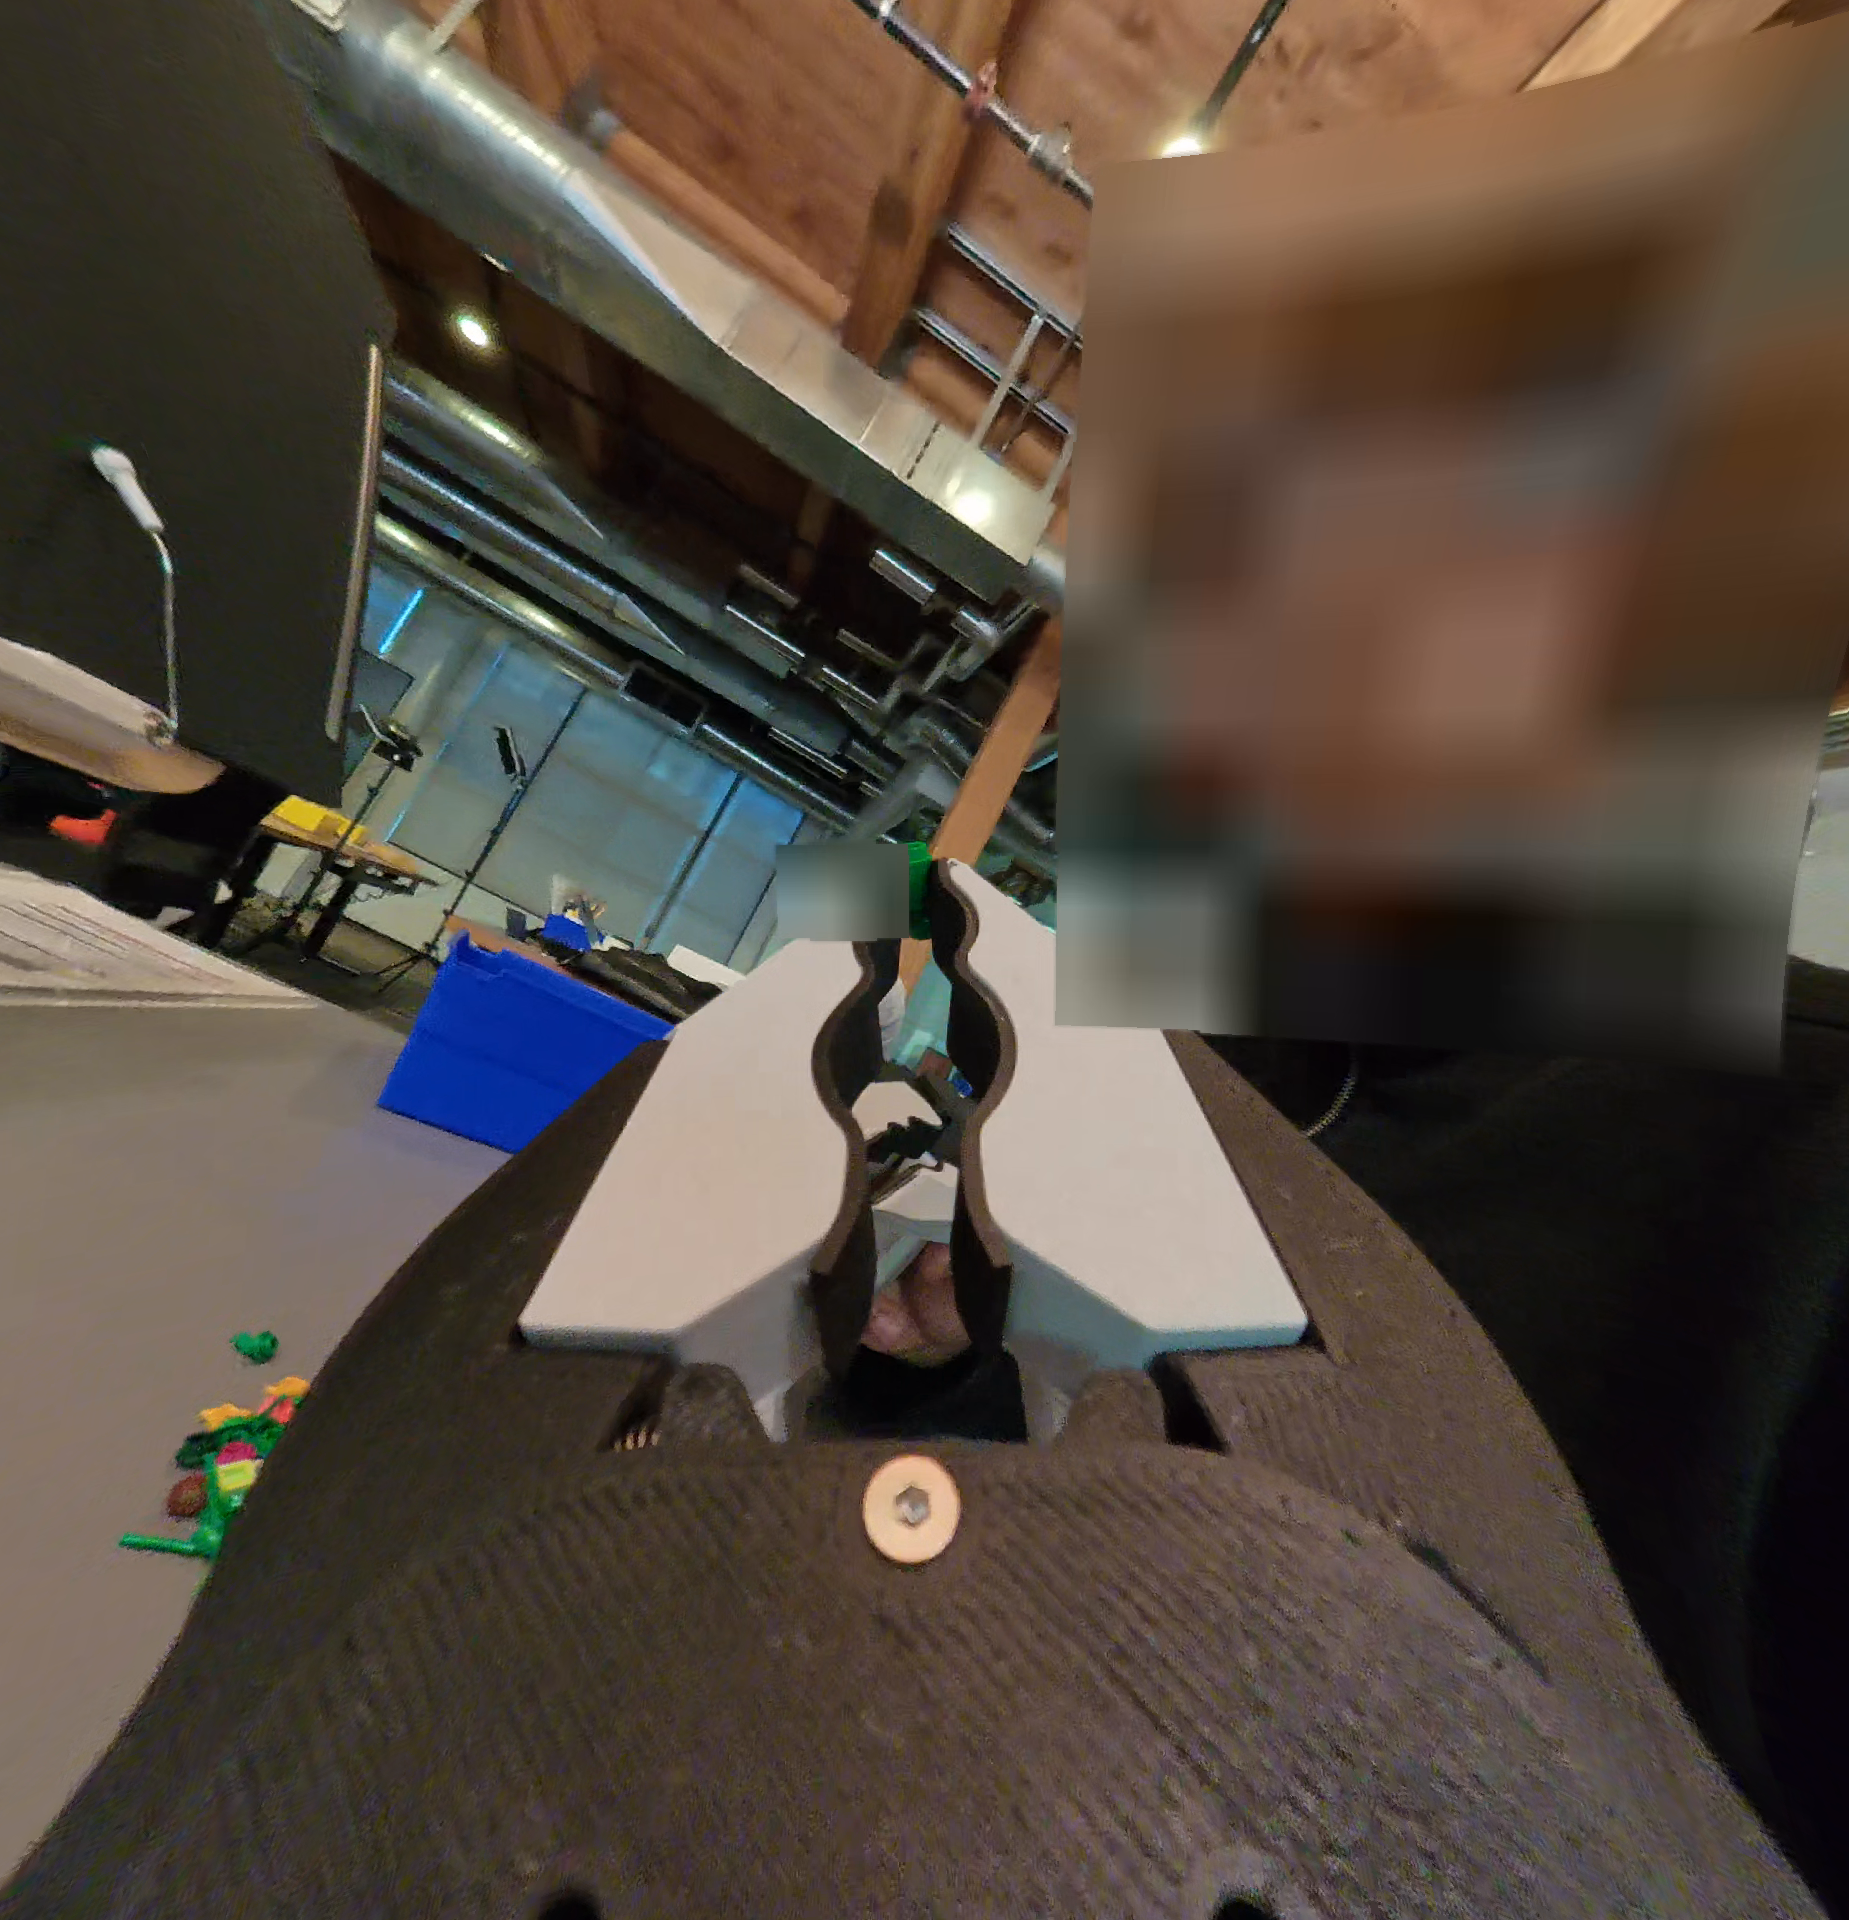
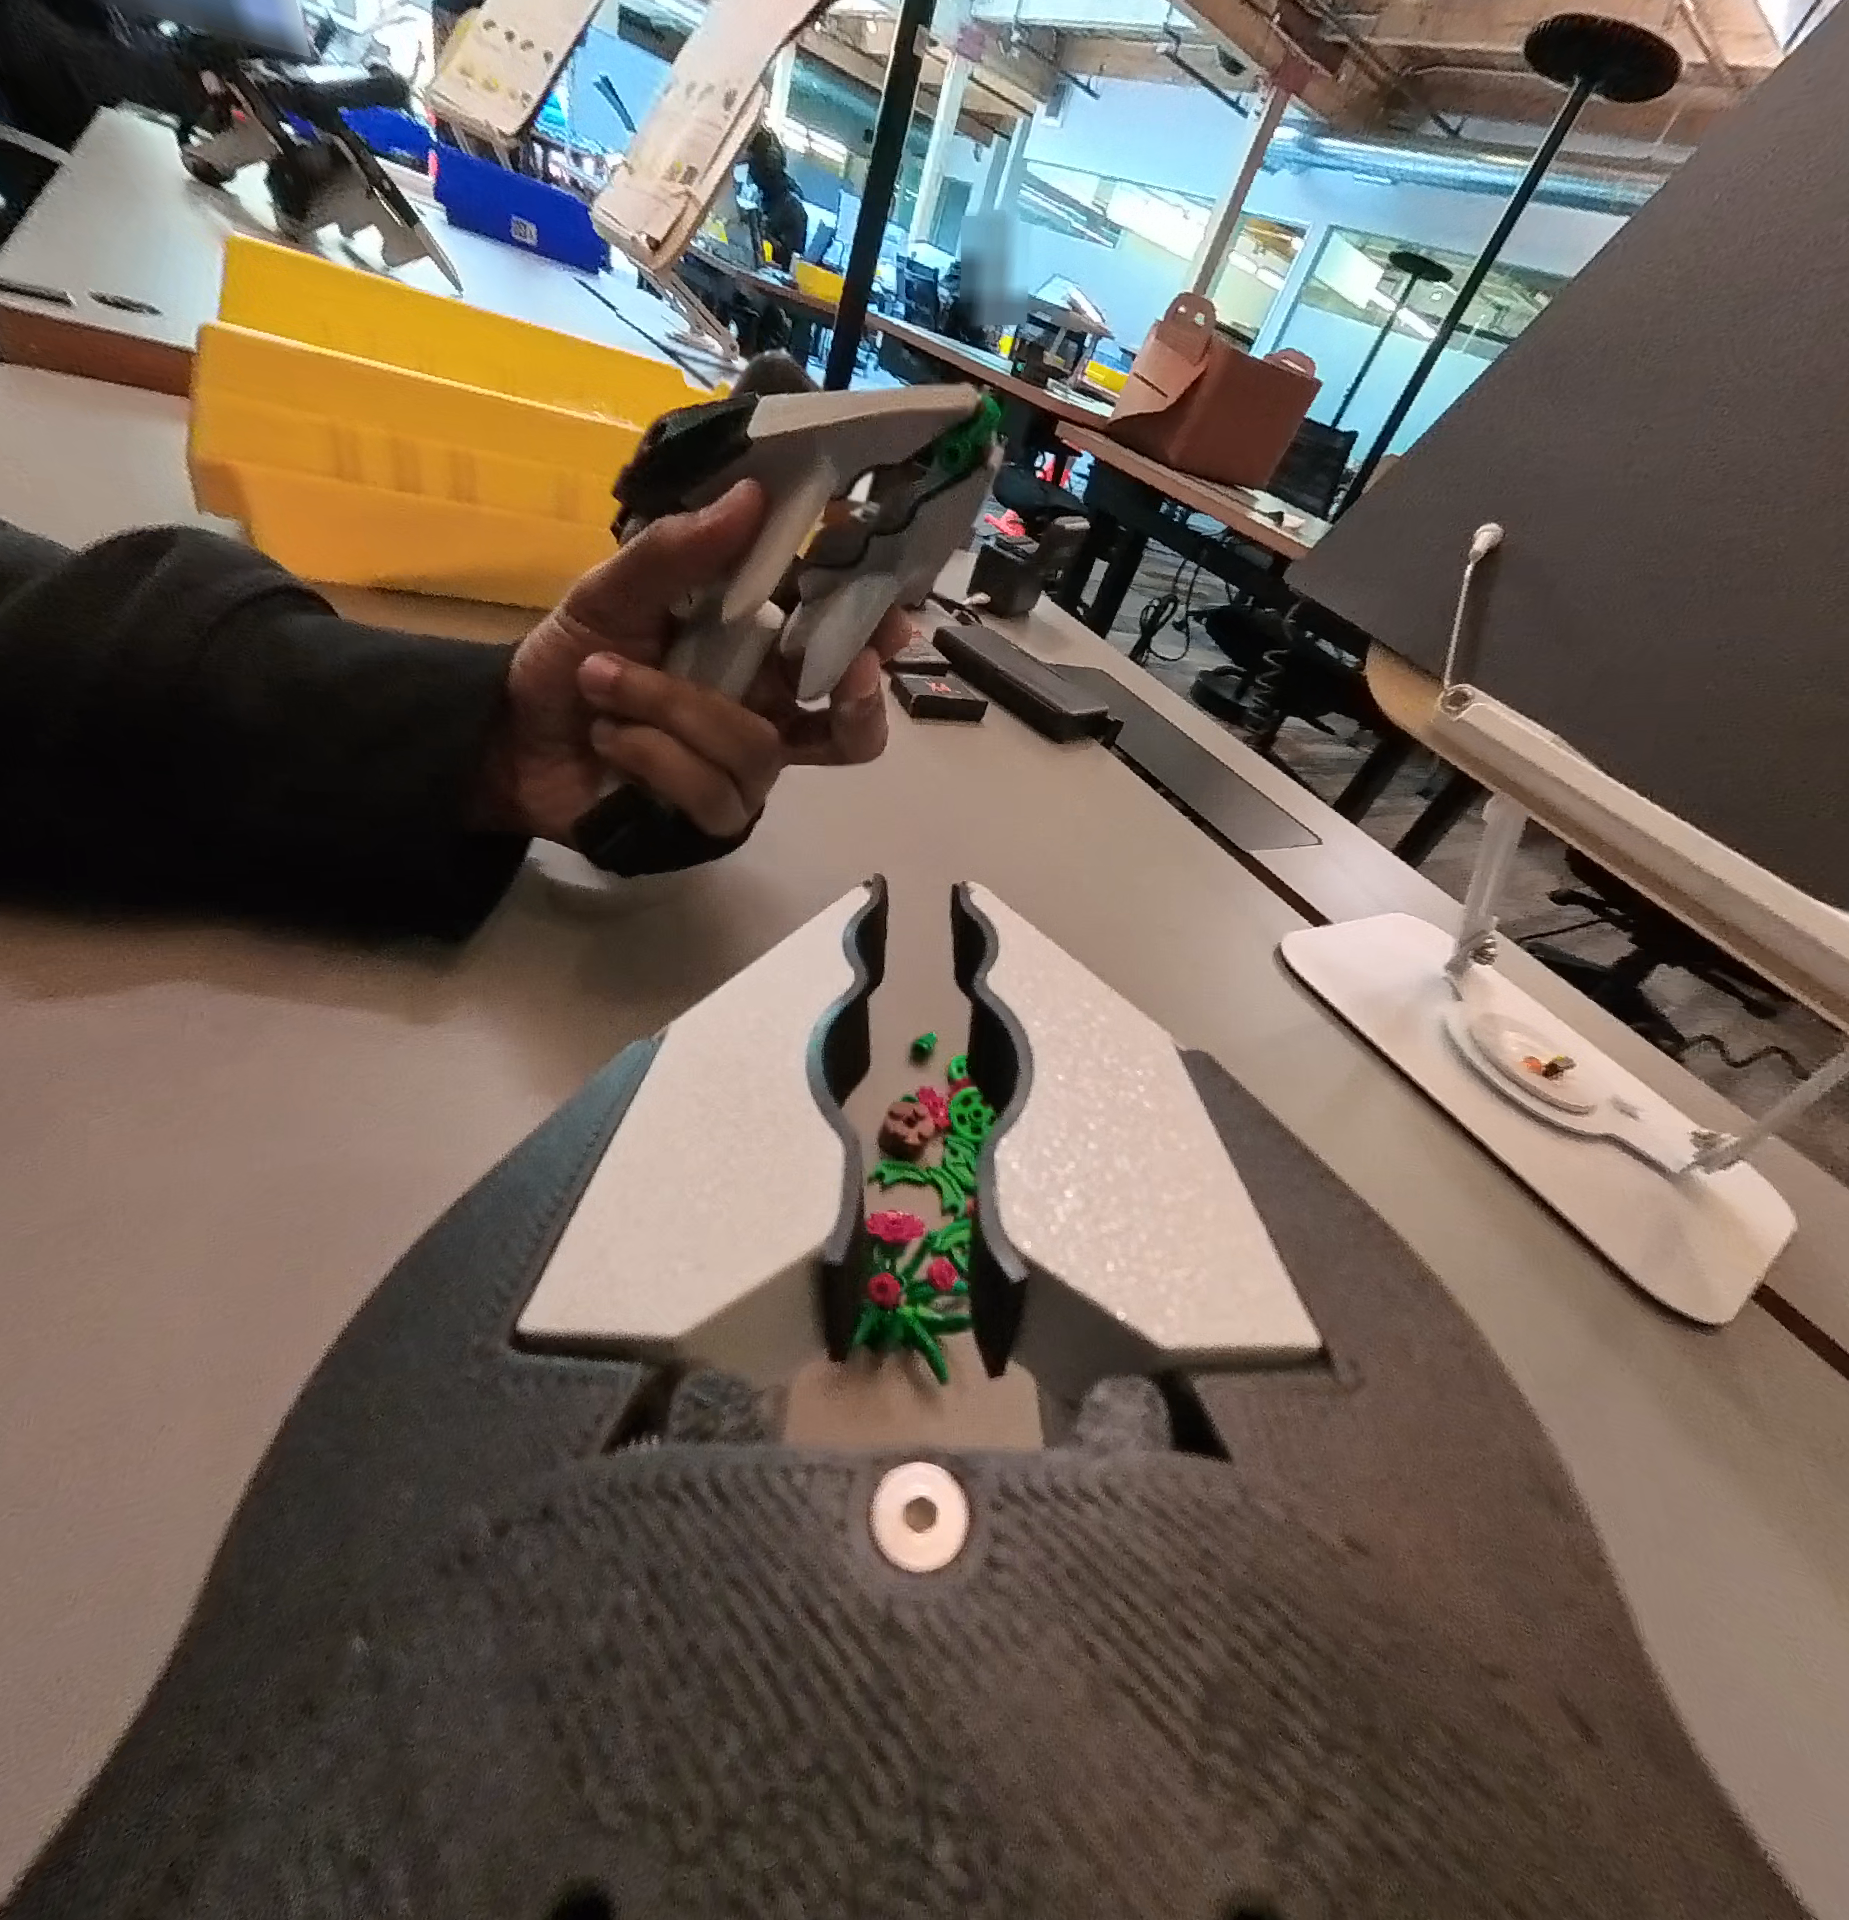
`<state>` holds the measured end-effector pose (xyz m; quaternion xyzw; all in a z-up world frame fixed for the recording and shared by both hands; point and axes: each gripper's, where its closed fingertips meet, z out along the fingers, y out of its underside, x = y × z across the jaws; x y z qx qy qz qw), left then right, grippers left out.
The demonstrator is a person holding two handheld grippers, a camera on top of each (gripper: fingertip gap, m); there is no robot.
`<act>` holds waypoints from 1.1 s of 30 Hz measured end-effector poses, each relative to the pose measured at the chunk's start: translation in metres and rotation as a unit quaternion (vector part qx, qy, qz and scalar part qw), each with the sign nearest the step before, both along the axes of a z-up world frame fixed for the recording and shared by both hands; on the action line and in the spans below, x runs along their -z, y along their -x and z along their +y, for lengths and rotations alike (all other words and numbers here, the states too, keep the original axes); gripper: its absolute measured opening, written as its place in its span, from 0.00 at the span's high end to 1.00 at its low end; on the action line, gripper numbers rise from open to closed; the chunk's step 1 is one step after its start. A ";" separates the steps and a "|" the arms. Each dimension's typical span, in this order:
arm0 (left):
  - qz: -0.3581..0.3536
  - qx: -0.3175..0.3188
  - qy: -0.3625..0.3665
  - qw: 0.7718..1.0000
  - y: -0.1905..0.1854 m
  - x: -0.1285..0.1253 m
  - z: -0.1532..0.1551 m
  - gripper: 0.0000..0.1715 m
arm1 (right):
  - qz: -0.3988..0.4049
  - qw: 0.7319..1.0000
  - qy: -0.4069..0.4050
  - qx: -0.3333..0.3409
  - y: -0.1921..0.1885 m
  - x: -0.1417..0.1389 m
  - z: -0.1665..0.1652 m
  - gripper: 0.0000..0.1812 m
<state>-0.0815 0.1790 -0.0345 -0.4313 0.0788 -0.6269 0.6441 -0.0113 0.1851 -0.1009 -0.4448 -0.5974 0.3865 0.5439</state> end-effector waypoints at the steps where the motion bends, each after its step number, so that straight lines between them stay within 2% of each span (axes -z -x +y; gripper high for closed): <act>1: 0.004 -0.005 -0.003 1.000 0.003 0.000 0.000 0.99 | 0.003 1.000 0.008 -0.004 0.000 -0.001 -0.001 0.94; 8: 0.021 -0.025 -0.010 0.999 0.004 -0.004 -0.010 0.99 | 0.037 0.995 0.078 -0.049 -0.003 -0.013 -0.011 0.94; 12: 0.001 -0.027 -0.011 1.000 0.002 -0.010 -0.018 0.99 | 0.090 0.991 0.072 -0.064 -0.003 -0.030 -0.018 0.96; 15: 0.019 -0.042 -0.001 0.999 -0.006 -0.014 -0.017 0.99 | 0.101 0.991 0.087 -0.020 -0.010 -0.046 -0.017 0.96; 17: 0.038 -0.077 -0.005 0.996 -0.010 -0.023 -0.023 0.99 | 0.101 0.990 0.097 0.022 -0.031 -0.054 -0.017 0.96; 19: 0.071 -0.111 -0.015 0.991 -0.016 -0.035 -0.042 0.99 | 0.095 0.989 0.088 0.071 -0.057 -0.057 -0.014 0.95; 21: 0.116 -0.173 -0.021 0.978 -0.021 -0.040 -0.065 0.99 | 0.132 0.981 0.068 0.125 -0.083 -0.067 -0.005 0.99; 23: 0.170 -0.233 -0.027 0.957 -0.028 -0.038 -0.091 1.00 | 0.186 0.974 0.061 0.109 -0.091 -0.083 -0.010 1.00; 25: 0.215 -0.288 -0.020 0.933 -0.035 -0.034 -0.116 0.99 | 0.203 0.969 0.054 0.129 -0.093 -0.091 -0.005 1.00; 27: 0.264 -0.360 -0.009 0.895 -0.037 -0.023 -0.141 0.99 | 0.231 0.963 0.037 0.131 -0.100 -0.095 -0.008 1.00; 29: 0.329 -0.417 -0.007 0.847 -0.038 -0.001 -0.157 0.99 | 0.243 0.962 0.007 0.127 -0.108 -0.082 -0.012 1.00; 30: 0.353 -0.429 -0.014 0.832 -0.039 0.013 -0.160 0.99 | 0.241 0.962 -0.001 0.128 -0.112 -0.071 -0.011 1.00; 32: 0.357 -0.430 -0.008 0.829 -0.033 0.041 -0.157 0.99 | 0.249 0.961 0.020 0.120 -0.123 -0.057 -0.009 1.00; 33: 0.339 -0.435 0.002 0.834 -0.026 0.043 -0.154 0.99 | 0.262 0.958 0.037 0.109 -0.129 -0.058 -0.011 1.00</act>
